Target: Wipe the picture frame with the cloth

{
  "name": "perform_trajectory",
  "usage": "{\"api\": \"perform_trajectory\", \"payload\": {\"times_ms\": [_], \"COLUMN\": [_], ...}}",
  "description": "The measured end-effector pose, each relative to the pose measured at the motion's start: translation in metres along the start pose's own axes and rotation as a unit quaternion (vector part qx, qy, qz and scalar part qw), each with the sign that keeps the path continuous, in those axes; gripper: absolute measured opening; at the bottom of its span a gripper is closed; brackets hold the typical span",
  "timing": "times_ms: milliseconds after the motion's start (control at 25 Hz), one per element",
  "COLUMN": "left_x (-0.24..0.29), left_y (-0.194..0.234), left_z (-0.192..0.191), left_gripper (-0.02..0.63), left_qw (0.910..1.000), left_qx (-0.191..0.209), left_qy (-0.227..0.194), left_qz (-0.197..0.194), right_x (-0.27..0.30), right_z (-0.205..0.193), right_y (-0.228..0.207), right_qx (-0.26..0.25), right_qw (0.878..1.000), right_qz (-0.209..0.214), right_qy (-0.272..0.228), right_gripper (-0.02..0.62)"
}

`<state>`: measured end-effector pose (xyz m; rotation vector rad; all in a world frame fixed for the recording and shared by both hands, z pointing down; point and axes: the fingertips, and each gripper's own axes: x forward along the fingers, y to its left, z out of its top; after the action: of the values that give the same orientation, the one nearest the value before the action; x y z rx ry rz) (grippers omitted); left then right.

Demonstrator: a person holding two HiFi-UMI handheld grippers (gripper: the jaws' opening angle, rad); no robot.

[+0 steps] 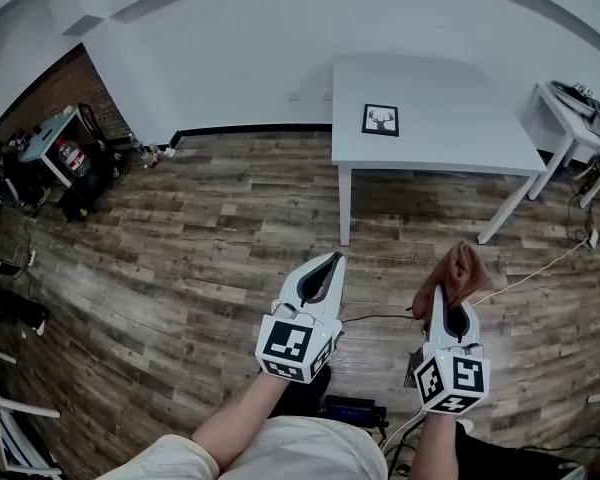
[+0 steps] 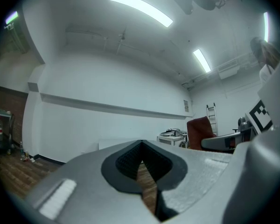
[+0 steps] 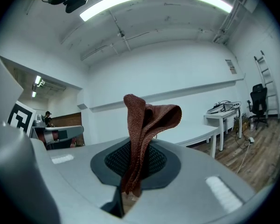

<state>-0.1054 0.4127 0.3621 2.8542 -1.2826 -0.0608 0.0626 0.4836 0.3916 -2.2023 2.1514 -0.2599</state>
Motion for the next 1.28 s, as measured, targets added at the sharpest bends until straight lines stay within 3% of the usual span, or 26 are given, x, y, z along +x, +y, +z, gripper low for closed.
{"api": "perform_trajectory", "payload": {"times_ms": [520, 1280], "left_x": [0.060, 0.177], "left_y": [0.039, 0.169], "left_z": [-0.009, -0.004], "left_gripper": [0.000, 0.000], "left_qw": [0.9999, 0.9996], "left_qx": [-0.013, -0.029], "left_qy": [-0.007, -0.006], "left_qz": [0.003, -0.002], "right_x": [0.069, 0.240], "right_z": [-0.006, 0.017], "right_y": [-0.006, 0.028], "right_qx": [-0.036, -0.060], "right_qw": [0.999, 0.998], "right_qz": [-0.012, -0.020], "right_qy": [0.019, 0.030], "right_gripper": [0.060, 0.060]}}
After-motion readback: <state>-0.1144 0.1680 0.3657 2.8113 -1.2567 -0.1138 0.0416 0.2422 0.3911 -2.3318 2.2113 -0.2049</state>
